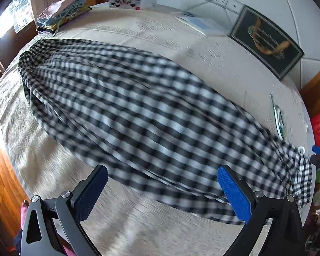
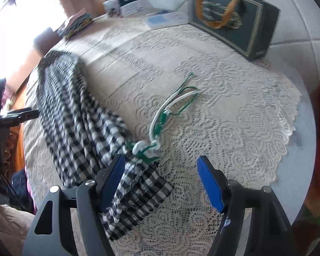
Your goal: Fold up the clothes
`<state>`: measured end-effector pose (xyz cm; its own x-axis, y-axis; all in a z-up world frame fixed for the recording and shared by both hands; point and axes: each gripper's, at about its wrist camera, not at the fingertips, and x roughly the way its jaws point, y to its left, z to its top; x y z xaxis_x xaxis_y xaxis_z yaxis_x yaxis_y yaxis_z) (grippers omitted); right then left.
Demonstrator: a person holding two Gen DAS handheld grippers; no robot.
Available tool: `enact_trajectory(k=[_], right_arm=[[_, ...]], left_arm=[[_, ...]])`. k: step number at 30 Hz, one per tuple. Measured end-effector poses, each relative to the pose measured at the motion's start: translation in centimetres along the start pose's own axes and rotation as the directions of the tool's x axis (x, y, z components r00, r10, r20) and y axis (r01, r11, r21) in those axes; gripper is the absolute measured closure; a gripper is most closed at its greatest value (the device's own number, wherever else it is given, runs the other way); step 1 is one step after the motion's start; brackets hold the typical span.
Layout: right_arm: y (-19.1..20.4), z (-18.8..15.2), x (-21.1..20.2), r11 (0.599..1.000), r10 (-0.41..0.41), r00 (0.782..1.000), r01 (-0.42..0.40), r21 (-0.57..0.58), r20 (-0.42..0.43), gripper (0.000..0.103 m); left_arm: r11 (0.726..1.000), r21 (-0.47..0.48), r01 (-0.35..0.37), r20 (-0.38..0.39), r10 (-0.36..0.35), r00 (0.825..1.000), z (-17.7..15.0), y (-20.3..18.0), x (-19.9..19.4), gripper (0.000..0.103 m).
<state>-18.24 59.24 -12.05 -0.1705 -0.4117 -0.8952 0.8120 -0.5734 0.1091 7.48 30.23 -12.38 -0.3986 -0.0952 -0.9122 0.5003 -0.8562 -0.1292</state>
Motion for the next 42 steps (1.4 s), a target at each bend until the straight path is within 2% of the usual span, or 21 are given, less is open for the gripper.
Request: enact_trajectory(k=[2, 6, 9, 13, 14, 15, 19, 23, 26, 28, 30, 32, 33, 36, 39, 40, 42], right_arm=[[0.3, -0.2, 0.3, 0.997, -0.014, 1.0, 0.013, -0.071, -0.007, 0.033], [-0.3, -0.3, 0.7, 0.985, 0.066, 0.998, -0.063, -0.161, 0.016, 0.033], [-1.5, -0.7, 0.8, 0.958, 0.115, 0.993, -0.105, -0.266, 0.022, 0.033], [-3.7, -2.2, 0.1, 0.884, 0.219, 0.975, -0.189, -0.428, 0.022, 0.033], [-4.2, -2.5, 0.1, 0.871, 0.215, 0.977, -0.187, -0.454, 0.01, 0.033], [-4.7, -2.7, -0.1, 0.858, 0.212, 0.977, -0.188, -0.479, -0.002, 0.033], [-5.5, -3.2, -1.0, 0.802, 0.274, 0.961, -0.247, -0.544, -0.033, 0.033], [-4.9, -3.6, -0.7, 0.759, 0.268, 0.962, -0.238, -0.606, -0.041, 0.033], [-4.8, -4.1, 0.0, 0.716, 0.302, 0.951, -0.275, -0.642, -0.07, 0.033], [-5.0, -4.1, 1.2, 0.68, 0.307, 0.947, -0.29, -0.673, -0.097, 0.033], [-5.1, -3.8, 2.5, 0.637, 0.339, 0.931, -0.332, -0.696, -0.135, 0.033], [-4.9, -3.2, 3.5, 0.567, 0.373, 0.917, -0.346, -0.747, -0.142, 0.033], [-4.8, -2.9, 3.9, 0.545, 0.384, 0.911, -0.354, -0.76, -0.149, 0.033], [-3.9, -2.1, 5.4, 0.446, 0.424, 0.882, -0.4, -0.8, -0.205, 0.032], [-2.8, -1.8, 6.2, 0.366, 0.441, 0.87, -0.399, -0.841, -0.221, 0.032], [-2.4, -1.6, 6.4, 0.349, 0.451, 0.863, -0.405, -0.845, -0.227, 0.032], [-2.0, -0.8, 6.7, 0.333, 0.478, 0.845, -0.426, -0.842, -0.239, 0.032]], left_arm=[[1.0, 0.001, -0.009, 0.002, 0.009, 1.0, -1.4, -1.9, -0.1, 0.0], [0.999, -0.032, -0.027, 0.009, 0.027, 1.0, -4.1, -5.3, -0.4, 0.0], [0.996, -0.072, -0.057, 0.023, 0.059, 0.998, -6.1, -8.8, -0.2, 0.0], [0.974, -0.178, -0.137, 0.046, 0.148, 0.988, -8.7, -14.1, -0.6, 0.0], [0.965, -0.214, -0.154, 0.048, 0.168, 0.985, -9.4, -15.4, -0.9, 0.0], [0.96, -0.249, -0.126, 0.045, 0.142, 0.989, -10.2, -16.8, -1.3, 0.0], [0.947, -0.285, -0.149, 0.011, 0.159, 0.987, -12.5, -20.7, -1.8, 0.0], [0.942, -0.304, -0.141, 0.007, 0.15, 0.989, -14.3, -22.8, -1.5, 0.0], [0.93, -0.317, -0.187, 0.017, 0.203, 0.979, -15.2, -24.7, -0.7, 0.0], [0.917, -0.336, -0.217, 0.002, 0.231, 0.973, -15.6, -25.8, 0.2, 0.0], [0.897, -0.367, -0.245, -0.012, 0.259, 0.966, -15.8, -26.7, 1.4, 0.0], [0.873, -0.405, -0.271, -0.022, 0.287, 0.958, -15.8, -27.3, 2.6, 0.0], [0.86, -0.423, -0.284, -0.027, 0.302, 0.953, -15.8, -27.6, 3.2, 0.0], [0.82, -0.467, -0.331, -0.006, 0.371, 0.929, -14.7, -28.5, 3.9, 0.0], [0.793, -0.491, -0.361, -0.019, 0.405, 0.914, -13.6, -28.7, 4.2, 0.0], [0.783, -0.499, -0.371, -0.025, 0.415, 0.909, -13.3, -28.8, 4.4, 0.0], [0.769, -0.533, -0.352, -0.033, 0.397, 0.917, -13.2, -28.3, 4.5, 0.0]])
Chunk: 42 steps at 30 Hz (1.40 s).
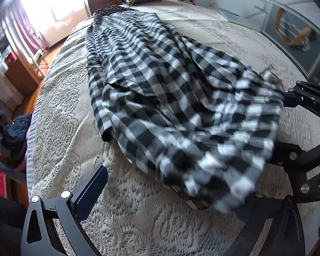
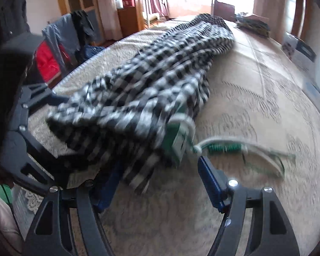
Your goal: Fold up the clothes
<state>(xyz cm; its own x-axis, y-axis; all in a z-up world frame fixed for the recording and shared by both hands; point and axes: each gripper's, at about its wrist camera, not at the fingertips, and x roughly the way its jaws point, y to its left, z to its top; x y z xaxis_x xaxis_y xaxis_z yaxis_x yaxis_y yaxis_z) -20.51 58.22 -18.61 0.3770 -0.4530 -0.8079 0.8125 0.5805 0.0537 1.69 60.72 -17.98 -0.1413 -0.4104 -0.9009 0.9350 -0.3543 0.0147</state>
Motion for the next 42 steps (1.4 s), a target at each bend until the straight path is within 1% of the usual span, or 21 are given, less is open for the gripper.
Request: enact_trajectory(k=[2, 5, 6, 7, 8, 9, 10, 11, 13, 15, 18, 21, 22, 23, 26, 29, 32, 34, 37, 40, 42], right_arm=[[-0.7, 0.6, 0.3, 1.0, 0.021, 1.0, -0.021, 0.001, 0.022, 0.032], [-1.3, 1.2, 1.1, 0.997, 0.074, 0.997, -0.074, 0.002, 0.025, 0.032], [-1.4, 1.4, 1.4, 0.996, 0.091, 0.996, -0.091, 0.008, 0.025, 0.042], [-1.6, 1.5, 1.7, 0.994, 0.106, 0.994, -0.106, 0.024, 0.012, 0.058], [-1.7, 1.6, 1.7, 0.993, 0.109, 0.994, -0.109, 0.047, 0.016, 0.062], [-1.7, 1.7, 1.7, 0.991, 0.116, 0.993, -0.117, 0.062, 0.016, 0.071], [-1.7, 1.8, 1.7, 0.989, 0.123, 0.992, -0.124, 0.076, 0.015, 0.073], [-1.5, 2.0, 1.5, 0.989, 0.124, 0.992, -0.124, 0.082, 0.012, 0.075], [-1.3, 2.5, 0.8, 0.988, 0.121, 0.993, -0.121, 0.098, 0.011, 0.081], [-1.2, 3.5, -0.2, 0.985, 0.12, 0.992, -0.122, 0.123, 0.026, 0.082], [-0.9, 5.8, -1.5, 0.98, 0.109, 0.992, -0.117, 0.162, 0.06, 0.082], [-0.3, 9.0, -2.5, 0.977, 0.076, 0.992, -0.094, 0.19, 0.098, 0.082], [-0.1, 9.9, -2.7, 0.976, 0.064, 0.992, -0.084, 0.199, 0.107, 0.082], [0.1, 11.0, -2.9, 0.974, 0.042, 0.992, -0.068, 0.214, 0.121, 0.082], [0.3, 13.7, -2.7, 0.958, -0.027, 0.989, -0.016, 0.288, 0.145, 0.083], [0.2, 16.3, -1.9, 0.923, -0.102, 0.982, 0.033, 0.384, 0.159, 0.083], [0.1, 18.6, -1.6, 0.889, -0.149, 0.974, 0.057, 0.454, 0.171, 0.083], [-0.1, 19.7, -2.1, 0.881, -0.171, 0.97, 0.072, 0.467, 0.173, 0.084], [-0.5, 22.5, -1.8, 0.889, -0.193, 0.966, 0.098, 0.447, 0.172, 0.084], [-1.6, 25.3, -1.3, 0.883, -0.206, 0.961, 0.101, 0.458, 0.185, 0.084], [-2.5, 28.0, -0.4, 0.887, -0.208, 0.96, 0.103, 0.45, 0.19, 0.084]], left_arm=[[1.0, -0.028, 0.006, -0.011, -0.006, 1.0, 0.2, 0.2, 0.3, 0.0], [0.999, -0.05, 0.009, -0.018, -0.01, 1.0, 0.4, 0.2, 0.5, 0.001], [0.998, -0.055, 0.011, -0.021, -0.012, 1.0, 0.5, 0.2, 0.4, 0.003], [0.998, -0.059, 0.013, -0.024, -0.015, 1.0, 0.6, 0.1, 0.3, 0.014], [0.998, -0.063, 0.023, -0.024, -0.025, 0.999, 0.9, 0.1, -0.1, 0.022], [0.997, -0.067, 0.035, -0.025, -0.037, 0.999, 1.1, 0.0, -0.4, 0.041], [0.995, -0.076, 0.061, -0.031, -0.064, 0.997, 1.4, 0.1, -0.5, 0.057], [0.994, -0.081, 0.072, -0.04, -0.076, 0.996, 1.6, 0.4, -0.8, 0.061], [0.992, -0.083, 0.098, -0.051, -0.102, 0.993, 2.0, 0.8, -1.3, 0.07], [0.99, -0.078, 0.121, -0.041, -0.125, 0.991, 2.8, 1.5, -2.3, 0.071], [0.99, -0.046, 0.137, 0.019, -0.136, 0.991, 4.4, 3.6, -5.2, 0.071], [0.988, -0.001, 0.157, 0.073, -0.156, 0.985, 7.2, 5.8, -7.2, 0.071], [0.986, 0.025, 0.163, 0.086, -0.165, 0.983, 8.6, 6.8, -7.4, 0.071], [0.985, 0.042, 0.166, 0.091, -0.169, 0.981, 9.5, 7.4, -7.4, 0.071], [0.972, 0.113, 0.206, 0.092, -0.217, 0.972, 12.9, 10.6, -6.8, 0.071], [0.957, 0.172, 0.232, 0.085, -0.249, 0.965, 15.5, 12.2, -6.3, 0.071], [0.939, 0.218, 0.267, 0.068, -0.288, 0.955, 17.8, 13.8, -5.9, 0.071], [0.932, 0.221, 0.286, 0.067, -0.307, 0.95, 18.8, 14.5, -5.9, 0.071], [0.931, 0.231, 0.283, 0.103, -0.313, 0.944, 20.8, 15.9, -5.8, 0.071], [0.929, 0.232, 0.287, 0.124, -0.321, 0.939, 23.0, 17.4, -5.3, 0.071], [0.93, 0.231, 0.286, 0.137, -0.322, 0.937, 25.6, 18.9, -4.6, 0.071]])
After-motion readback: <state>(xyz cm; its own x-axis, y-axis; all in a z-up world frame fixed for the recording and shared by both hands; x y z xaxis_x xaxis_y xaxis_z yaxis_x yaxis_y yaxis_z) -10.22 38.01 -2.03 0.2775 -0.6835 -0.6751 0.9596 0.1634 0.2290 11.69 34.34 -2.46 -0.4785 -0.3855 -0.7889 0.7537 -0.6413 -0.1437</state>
